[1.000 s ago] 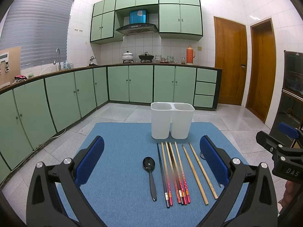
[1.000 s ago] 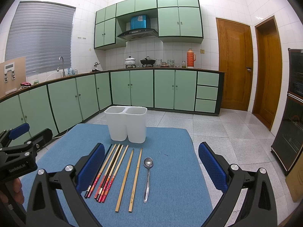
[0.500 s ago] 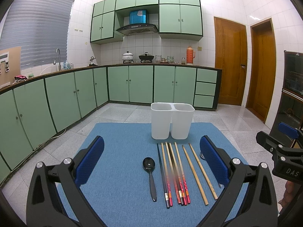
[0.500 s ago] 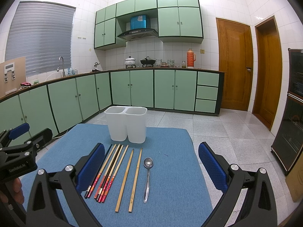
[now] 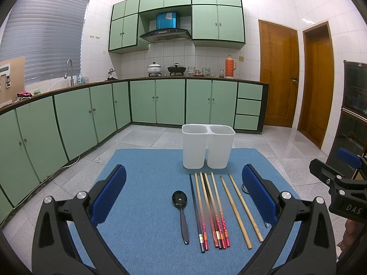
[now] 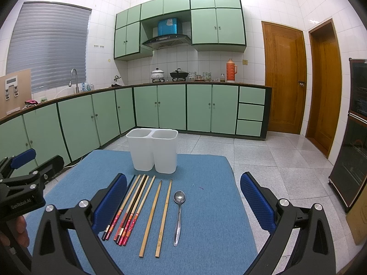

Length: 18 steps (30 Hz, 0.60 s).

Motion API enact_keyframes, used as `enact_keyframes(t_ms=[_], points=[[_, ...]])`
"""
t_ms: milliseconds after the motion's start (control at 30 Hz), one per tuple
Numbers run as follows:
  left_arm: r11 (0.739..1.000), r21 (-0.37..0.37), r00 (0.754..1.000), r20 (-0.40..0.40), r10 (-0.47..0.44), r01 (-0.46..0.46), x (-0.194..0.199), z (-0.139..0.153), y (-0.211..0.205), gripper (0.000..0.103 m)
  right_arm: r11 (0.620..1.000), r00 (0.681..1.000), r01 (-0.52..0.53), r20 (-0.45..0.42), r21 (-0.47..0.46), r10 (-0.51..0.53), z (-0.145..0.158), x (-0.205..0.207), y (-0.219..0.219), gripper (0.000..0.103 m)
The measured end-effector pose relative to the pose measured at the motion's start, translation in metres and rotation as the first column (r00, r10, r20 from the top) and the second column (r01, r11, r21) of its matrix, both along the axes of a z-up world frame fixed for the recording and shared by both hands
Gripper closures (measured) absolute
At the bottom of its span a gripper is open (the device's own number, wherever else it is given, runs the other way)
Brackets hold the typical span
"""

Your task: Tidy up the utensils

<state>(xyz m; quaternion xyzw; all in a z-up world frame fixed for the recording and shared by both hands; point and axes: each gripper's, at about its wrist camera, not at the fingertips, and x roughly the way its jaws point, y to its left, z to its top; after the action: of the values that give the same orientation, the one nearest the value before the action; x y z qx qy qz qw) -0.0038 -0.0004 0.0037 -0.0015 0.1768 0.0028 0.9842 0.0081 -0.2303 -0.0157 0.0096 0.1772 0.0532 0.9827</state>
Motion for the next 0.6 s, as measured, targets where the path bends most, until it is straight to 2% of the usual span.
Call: enact_keyframes(t_ms=[267, 300, 433, 600], points=[[1.0, 0.0, 1.0, -0.005, 0.002, -0.002, 0.001, 0.001, 0.0, 0.005, 1.0, 1.0, 0.0, -0.005, 0.0, 0.0, 0.001, 0.0, 0.001, 0.006], [1.0, 0.001, 1.0, -0.006, 0.003, -0.003, 0.0, 0.011, 0.004, 0.005, 1.0, 1.0, 0.001, -0.008, -0.001, -0.001, -0.001, 0.002, 0.0, 0.006], [1.0, 0.017, 0.999, -0.034, 0.013, -0.013, 0.003, 0.011, 0.009, 0.005, 1.0, 0.999, 0.004, -0.034, -0.007, -0.005, -0.006, 0.011, -0.006, 0.006], [0.998, 0.026, 0.985, -0.161, 0.059, -0.056, 0.024, -0.007, 0.028, 0.005, 1.0, 0.992, 0.011, -0.127, -0.009, -0.012, -0.031, 0.027, -0.011, 0.006]])
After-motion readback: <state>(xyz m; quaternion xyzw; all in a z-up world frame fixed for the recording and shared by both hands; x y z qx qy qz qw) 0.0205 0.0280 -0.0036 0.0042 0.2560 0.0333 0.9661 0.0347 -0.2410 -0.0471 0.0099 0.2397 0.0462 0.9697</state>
